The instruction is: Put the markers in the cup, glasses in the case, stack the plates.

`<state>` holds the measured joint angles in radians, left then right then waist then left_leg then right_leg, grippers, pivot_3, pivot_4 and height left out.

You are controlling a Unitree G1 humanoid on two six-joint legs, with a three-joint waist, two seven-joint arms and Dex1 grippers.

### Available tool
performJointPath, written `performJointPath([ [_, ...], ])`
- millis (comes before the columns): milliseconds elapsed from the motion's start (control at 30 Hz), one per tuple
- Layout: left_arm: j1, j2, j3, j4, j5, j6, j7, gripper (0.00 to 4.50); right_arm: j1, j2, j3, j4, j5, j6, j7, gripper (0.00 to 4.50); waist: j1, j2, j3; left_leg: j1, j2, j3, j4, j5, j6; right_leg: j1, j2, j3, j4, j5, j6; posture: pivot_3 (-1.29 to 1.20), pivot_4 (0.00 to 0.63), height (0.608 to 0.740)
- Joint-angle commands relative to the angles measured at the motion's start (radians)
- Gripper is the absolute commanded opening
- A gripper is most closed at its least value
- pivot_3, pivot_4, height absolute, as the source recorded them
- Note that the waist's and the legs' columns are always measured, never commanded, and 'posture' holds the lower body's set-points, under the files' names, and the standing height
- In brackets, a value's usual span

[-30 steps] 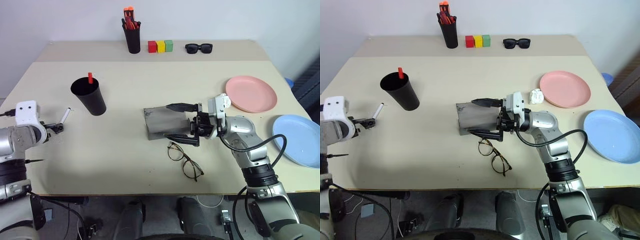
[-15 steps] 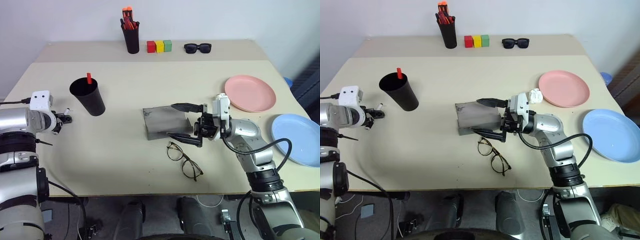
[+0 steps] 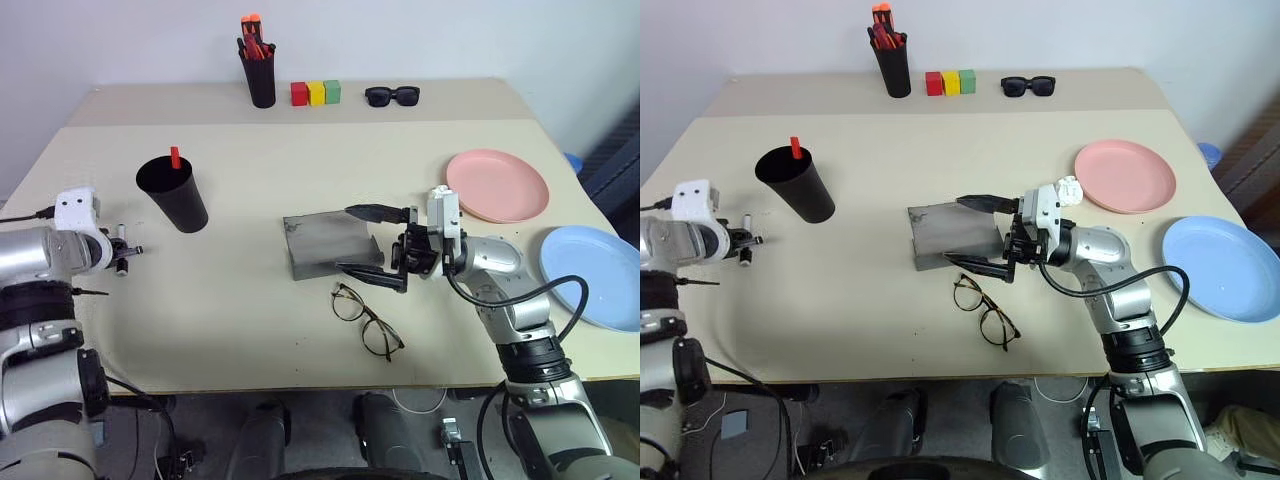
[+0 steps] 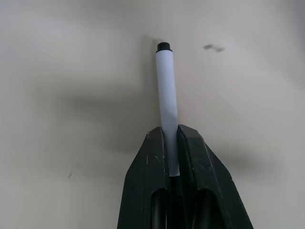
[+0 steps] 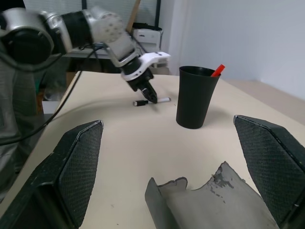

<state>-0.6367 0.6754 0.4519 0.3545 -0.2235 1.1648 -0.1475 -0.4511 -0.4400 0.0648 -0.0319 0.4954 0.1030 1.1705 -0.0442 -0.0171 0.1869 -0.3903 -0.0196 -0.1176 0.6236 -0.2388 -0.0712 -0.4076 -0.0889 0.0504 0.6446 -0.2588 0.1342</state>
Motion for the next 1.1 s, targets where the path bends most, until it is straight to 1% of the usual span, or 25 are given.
performJointPath([
  [33, 0.012, -0.046, 0.159, -0.174, 0.031, -0.187, 0.168, 0.04, -0.029, 0.005, -0.017, 0.002, 0.010, -0.014, 0.004, 4.50, 0.002, -0.001, 0.000, 0.000, 0.000, 0.000, 0.000, 0.001, -0.001, 0.000, 0.000, 0.000, 0.000, 0.000, 0.000, 0.00, 0.150, 0.740],
  [67, 0.001, -0.075, 0.205, -0.214, 0.032, -0.297, 0.223, 0.04, -0.033, 0.006, -0.018, 0.009, 0.009, -0.016, 0.005, 4.50, 0.004, -0.002, 0.001, 0.000, 0.000, 0.000, 0.000, 0.001, -0.002, 0.000, 0.000, 0.000, 0.001, 0.000, 0.000, 0.00, 0.150, 0.740],
  [133, -0.025, -0.103, 0.219, -0.248, 0.039, -0.451, 0.269, 0.04, -0.042, 0.009, -0.023, 0.023, 0.008, -0.026, 0.004, 4.50, 0.010, -0.005, 0.002, 0.000, 0.000, -0.001, 0.000, 0.002, -0.004, 0.000, 0.000, 0.000, 0.001, 0.001, -0.001, 0.00, 0.150, 0.740],
  [233, -0.081, -0.126, 0.175, -0.242, 0.034, -0.582, 0.277, 0.04, -0.057, 0.008, -0.028, 0.043, 0.005, -0.038, 0.007, 4.50, 0.026, -0.006, 0.002, -0.001, 0.000, 0.000, 0.001, 0.003, -0.005, 0.000, -0.001, 0.000, -0.001, 0.001, -0.002, 0.00, 0.150, 0.740],
  [367, -0.157, -0.152, 0.102, -0.199, 0.057, -0.780, 0.280, 0.04, -0.077, 0.009, -0.037, 0.064, 0.000, -0.055, -0.001, 4.50, 0.033, -0.006, 0.002, -0.001, -0.001, 0.000, 0.002, 0.003, -0.005, 0.002, -0.001, -0.001, -0.001, 0.001, -0.001, 0.00, 0.150, 0.740],
  [633, -0.274, -0.220, -0.092, -0.007, 0.109, -0.999, 0.211, 0.04, -0.074, 0.005, -0.043, 0.062, -0.005, -0.067, -0.016, 4.50, 0.025, -0.006, 0.002, -0.001, -0.001, 0.000, 0.003, 0.003, -0.005, 0.002, 0.000, -0.001, -0.002, 0.001, -0.001, 0.00, 0.150, 0.740],
  [800, -0.311, -0.259, -0.145, 0.102, 0.113, -1.083, 0.183, 0.04, -0.063, -0.003, -0.049, 0.043, -0.004, -0.064, -0.026, 4.50, 0.021, -0.006, 0.002, -0.001, -0.001, 0.000, 0.003, 0.003, -0.005, 0.001, 0.000, -0.001, -0.001, 0.001, -0.001, 0.00, 0.150, 0.740],
  [967, -0.299, -0.268, -0.176, 0.120, 0.118, -1.120, 0.162, 0.04, -0.053, -0.013, -0.057, 0.029, -0.003, -0.059, -0.037, 4.50, 0.024, -0.006, 0.002, -0.001, -0.001, 0.000, 0.003, 0.003, -0.005, 0.001, 0.000, -0.001, -0.001, 0.001, -0.001, 0.00, 0.150, 0.740],
  [1100, -0.256, -0.282, -0.199, 0.078, 0.110, -1.113, 0.128, 0.04, -0.041, -0.018, -0.060, 0.014, -0.002, -0.056, -0.044, 4.50, 0.025, -0.006, 0.002, -0.001, -0.001, 0.000, 0.003, 0.003, -0.005, 0.001, 0.000, -0.001, -0.001, 0.001, -0.001, 0.00, 0.150, 0.740],
])
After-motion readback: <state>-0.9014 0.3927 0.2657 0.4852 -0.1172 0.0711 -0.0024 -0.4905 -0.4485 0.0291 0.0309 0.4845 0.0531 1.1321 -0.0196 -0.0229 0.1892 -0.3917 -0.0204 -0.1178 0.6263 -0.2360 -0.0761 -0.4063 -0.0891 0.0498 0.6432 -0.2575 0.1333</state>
